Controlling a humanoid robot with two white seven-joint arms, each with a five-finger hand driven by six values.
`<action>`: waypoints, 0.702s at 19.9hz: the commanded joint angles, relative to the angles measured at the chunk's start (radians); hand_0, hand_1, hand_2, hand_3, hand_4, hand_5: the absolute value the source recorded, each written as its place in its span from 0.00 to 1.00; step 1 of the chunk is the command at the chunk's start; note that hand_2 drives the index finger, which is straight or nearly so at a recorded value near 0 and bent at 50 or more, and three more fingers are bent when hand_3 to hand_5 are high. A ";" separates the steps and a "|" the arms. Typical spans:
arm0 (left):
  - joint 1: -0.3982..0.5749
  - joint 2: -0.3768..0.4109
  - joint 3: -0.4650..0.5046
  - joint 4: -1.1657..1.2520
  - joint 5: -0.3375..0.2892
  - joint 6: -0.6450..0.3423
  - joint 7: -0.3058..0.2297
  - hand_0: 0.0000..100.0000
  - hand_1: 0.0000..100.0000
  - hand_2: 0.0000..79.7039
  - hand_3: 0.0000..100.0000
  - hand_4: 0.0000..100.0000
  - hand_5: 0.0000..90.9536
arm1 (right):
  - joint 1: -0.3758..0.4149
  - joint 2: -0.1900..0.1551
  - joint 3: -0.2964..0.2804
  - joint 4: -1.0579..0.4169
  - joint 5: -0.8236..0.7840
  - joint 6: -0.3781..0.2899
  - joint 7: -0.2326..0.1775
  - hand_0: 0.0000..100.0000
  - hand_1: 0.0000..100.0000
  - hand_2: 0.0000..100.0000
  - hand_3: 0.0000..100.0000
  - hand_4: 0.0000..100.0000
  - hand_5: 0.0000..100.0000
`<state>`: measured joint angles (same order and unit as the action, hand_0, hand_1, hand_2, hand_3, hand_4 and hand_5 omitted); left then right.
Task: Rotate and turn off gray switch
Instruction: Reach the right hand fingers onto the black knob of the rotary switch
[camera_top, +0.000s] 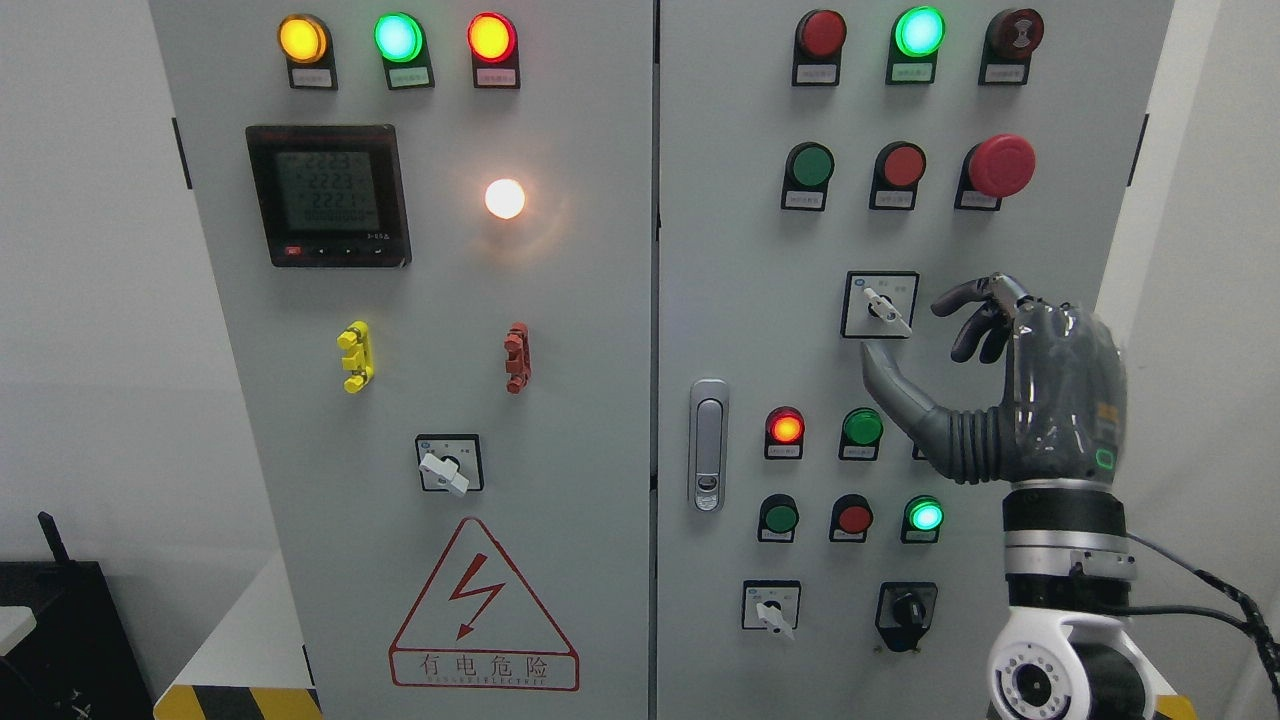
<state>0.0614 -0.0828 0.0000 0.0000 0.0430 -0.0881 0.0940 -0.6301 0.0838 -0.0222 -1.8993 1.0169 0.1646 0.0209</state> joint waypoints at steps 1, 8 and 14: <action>0.000 0.000 -0.002 0.014 0.000 0.001 0.000 0.12 0.39 0.00 0.00 0.00 0.00 | -0.028 -0.001 -0.010 0.045 0.003 0.016 0.001 0.02 0.46 0.52 0.82 0.87 1.00; 0.000 0.000 -0.002 0.014 0.000 0.001 0.000 0.12 0.39 0.00 0.00 0.00 0.00 | -0.037 -0.006 -0.019 0.057 0.003 0.043 0.036 0.02 0.45 0.53 0.82 0.87 1.00; 0.000 0.000 -0.002 0.014 0.000 0.001 0.000 0.12 0.39 0.00 0.00 0.00 0.00 | -0.046 -0.006 -0.019 0.065 0.005 0.043 0.036 0.02 0.44 0.54 0.81 0.87 1.00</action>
<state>0.0614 -0.0828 0.0000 0.0000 0.0430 -0.0881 0.0934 -0.6661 0.0801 -0.0302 -1.8585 1.0205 0.2066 0.0547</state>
